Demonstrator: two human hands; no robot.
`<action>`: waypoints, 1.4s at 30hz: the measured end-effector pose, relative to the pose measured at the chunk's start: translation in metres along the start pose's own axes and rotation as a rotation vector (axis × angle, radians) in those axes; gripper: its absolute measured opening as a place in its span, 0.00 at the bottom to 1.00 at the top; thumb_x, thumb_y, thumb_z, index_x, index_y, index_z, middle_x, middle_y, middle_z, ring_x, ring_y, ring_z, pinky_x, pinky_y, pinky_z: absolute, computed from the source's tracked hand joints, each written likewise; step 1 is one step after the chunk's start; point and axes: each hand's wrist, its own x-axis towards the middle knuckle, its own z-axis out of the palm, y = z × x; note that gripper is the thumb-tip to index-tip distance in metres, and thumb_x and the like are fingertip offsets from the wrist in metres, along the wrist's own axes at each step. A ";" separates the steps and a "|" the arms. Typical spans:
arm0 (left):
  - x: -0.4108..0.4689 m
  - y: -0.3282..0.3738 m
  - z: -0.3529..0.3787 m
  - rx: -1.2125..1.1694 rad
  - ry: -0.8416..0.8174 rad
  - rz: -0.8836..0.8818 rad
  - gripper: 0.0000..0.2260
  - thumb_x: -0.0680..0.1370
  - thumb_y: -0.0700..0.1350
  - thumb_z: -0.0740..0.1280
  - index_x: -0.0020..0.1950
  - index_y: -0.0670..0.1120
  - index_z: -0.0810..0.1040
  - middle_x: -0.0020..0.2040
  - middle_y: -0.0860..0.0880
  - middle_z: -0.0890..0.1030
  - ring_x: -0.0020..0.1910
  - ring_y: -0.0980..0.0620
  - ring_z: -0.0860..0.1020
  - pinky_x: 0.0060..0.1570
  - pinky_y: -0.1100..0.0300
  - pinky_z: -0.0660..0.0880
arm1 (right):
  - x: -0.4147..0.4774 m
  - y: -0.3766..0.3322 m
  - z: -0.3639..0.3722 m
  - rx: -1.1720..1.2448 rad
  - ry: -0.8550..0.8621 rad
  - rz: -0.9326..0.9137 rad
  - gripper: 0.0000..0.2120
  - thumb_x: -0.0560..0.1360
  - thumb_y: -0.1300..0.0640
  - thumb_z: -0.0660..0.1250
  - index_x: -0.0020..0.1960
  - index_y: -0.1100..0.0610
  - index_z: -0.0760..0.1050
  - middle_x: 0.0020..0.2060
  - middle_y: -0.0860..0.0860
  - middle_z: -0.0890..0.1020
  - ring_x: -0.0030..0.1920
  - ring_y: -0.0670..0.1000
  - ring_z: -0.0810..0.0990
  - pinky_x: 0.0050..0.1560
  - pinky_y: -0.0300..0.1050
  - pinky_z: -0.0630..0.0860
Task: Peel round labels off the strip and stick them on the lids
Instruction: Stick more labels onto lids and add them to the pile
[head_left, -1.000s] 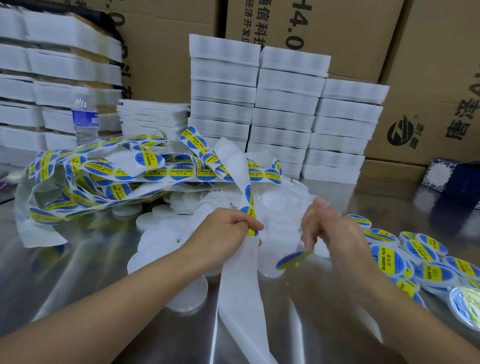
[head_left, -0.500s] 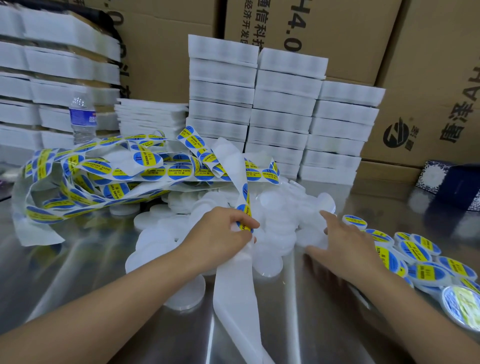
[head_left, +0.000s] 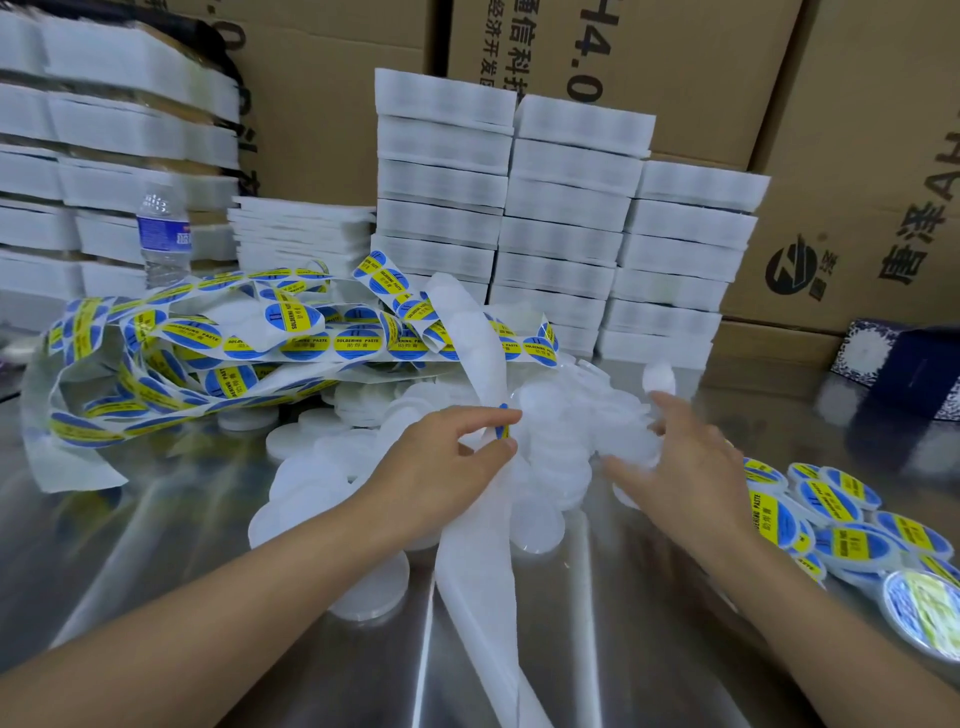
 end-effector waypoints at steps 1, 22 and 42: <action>0.000 0.001 0.000 -0.007 0.000 0.015 0.11 0.77 0.49 0.67 0.51 0.67 0.77 0.60 0.59 0.76 0.44 0.62 0.78 0.37 0.74 0.68 | -0.001 -0.002 -0.005 0.103 0.055 -0.012 0.36 0.66 0.45 0.73 0.70 0.52 0.64 0.55 0.51 0.79 0.57 0.57 0.73 0.56 0.50 0.64; -0.001 0.018 -0.011 -0.430 0.196 -0.091 0.06 0.71 0.46 0.74 0.34 0.52 0.84 0.36 0.58 0.83 0.31 0.66 0.76 0.30 0.74 0.70 | -0.042 -0.062 -0.040 0.867 0.056 -0.244 0.16 0.67 0.48 0.69 0.54 0.42 0.75 0.47 0.41 0.77 0.49 0.41 0.74 0.53 0.31 0.67; -0.003 0.021 -0.014 -0.600 -0.069 -0.198 0.06 0.72 0.44 0.72 0.35 0.50 0.86 0.35 0.50 0.84 0.32 0.60 0.81 0.26 0.70 0.72 | -0.028 -0.061 -0.042 1.546 -0.515 0.532 0.24 0.75 0.43 0.56 0.31 0.56 0.82 0.28 0.50 0.71 0.30 0.48 0.70 0.40 0.46 0.69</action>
